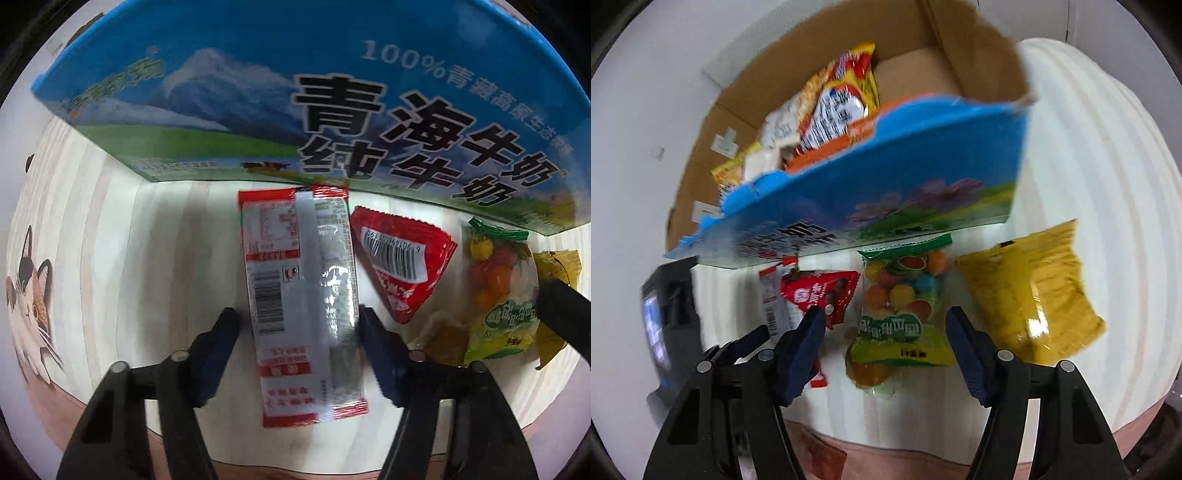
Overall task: Organize snacks
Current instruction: 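Grasp the red-white sauce packet with the left tool while the right tool grasps the fruit-candy bag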
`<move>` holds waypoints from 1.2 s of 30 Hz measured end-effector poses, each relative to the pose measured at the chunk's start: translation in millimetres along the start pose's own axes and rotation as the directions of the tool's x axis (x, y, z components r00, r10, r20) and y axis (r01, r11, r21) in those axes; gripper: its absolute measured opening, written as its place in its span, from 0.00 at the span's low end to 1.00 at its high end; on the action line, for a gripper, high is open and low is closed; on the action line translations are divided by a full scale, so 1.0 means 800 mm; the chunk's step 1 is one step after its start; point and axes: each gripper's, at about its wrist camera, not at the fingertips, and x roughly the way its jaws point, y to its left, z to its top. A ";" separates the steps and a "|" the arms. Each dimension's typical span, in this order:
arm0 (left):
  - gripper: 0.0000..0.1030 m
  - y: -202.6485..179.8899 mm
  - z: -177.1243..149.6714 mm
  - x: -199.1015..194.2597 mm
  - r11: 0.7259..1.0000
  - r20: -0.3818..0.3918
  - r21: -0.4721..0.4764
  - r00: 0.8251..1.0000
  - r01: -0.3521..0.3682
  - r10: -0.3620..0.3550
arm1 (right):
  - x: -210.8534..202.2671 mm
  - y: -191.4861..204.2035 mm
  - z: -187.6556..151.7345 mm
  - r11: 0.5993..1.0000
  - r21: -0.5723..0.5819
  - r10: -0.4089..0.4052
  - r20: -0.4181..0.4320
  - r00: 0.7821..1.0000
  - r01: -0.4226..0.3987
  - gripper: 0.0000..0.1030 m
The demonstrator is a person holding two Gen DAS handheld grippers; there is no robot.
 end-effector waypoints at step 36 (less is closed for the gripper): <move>0.54 0.063 -0.104 0.046 1.000 -0.090 0.024 0.996 -0.007 0.009 | 0.052 -0.007 -0.172 0.992 -0.054 -0.122 -0.112 0.986 0.117 0.54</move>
